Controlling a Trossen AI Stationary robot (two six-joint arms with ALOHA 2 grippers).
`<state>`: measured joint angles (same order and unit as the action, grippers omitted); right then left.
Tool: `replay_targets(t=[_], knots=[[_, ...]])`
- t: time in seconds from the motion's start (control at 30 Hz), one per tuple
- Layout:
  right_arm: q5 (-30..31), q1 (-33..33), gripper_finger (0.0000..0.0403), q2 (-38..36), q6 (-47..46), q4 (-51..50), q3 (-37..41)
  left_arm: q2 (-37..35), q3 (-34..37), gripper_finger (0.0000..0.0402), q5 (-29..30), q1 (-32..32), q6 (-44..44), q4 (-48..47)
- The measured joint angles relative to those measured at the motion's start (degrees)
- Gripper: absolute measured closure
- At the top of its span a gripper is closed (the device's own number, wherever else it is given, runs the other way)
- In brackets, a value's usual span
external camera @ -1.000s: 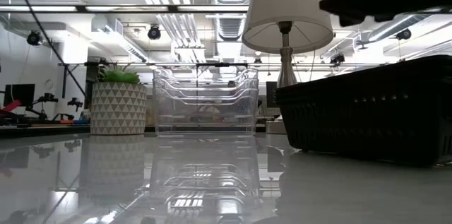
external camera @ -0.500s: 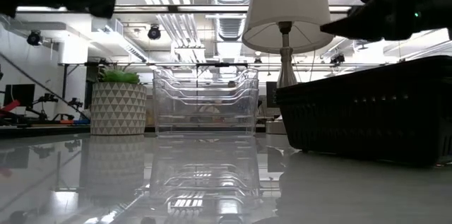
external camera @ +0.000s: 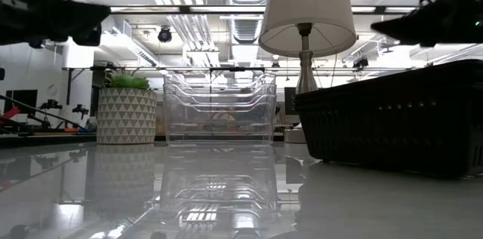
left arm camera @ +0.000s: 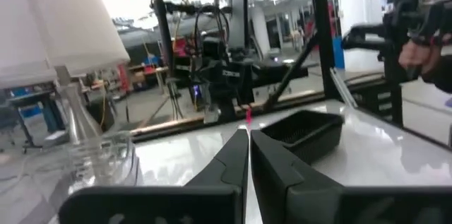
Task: Stack baskets by color
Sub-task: Return to Home Position
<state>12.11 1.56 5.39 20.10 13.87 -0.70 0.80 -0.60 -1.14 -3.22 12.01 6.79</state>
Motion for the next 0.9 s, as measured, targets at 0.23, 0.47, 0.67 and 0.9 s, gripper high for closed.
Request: replay_targets(t=[0.23,0.47,0.67,0.9], knots=[[-0.36,2.47,0.0376,-5.34,3.80,-3.22,-0.08,4.98,0.07,0.0401,0.02,0.02,0.56,0.22],[0.51,3.32,0.0376,-3.78,-5.76,-5.85,-0.04,8.85,0.11,0.0402,0.20,0.02,0.48,0.15],[0.45,3.32,0.0376,-0.99,-25.85,-9.71,-0.01,11.54,0.13,0.0402,0.23,0.02,0.45,0.23],[0.44,3.32,0.0376,1.19,-30.55,-10.66,-0.01,13.67,0.17,0.0402,0.26,0.02,0.43,0.25]])
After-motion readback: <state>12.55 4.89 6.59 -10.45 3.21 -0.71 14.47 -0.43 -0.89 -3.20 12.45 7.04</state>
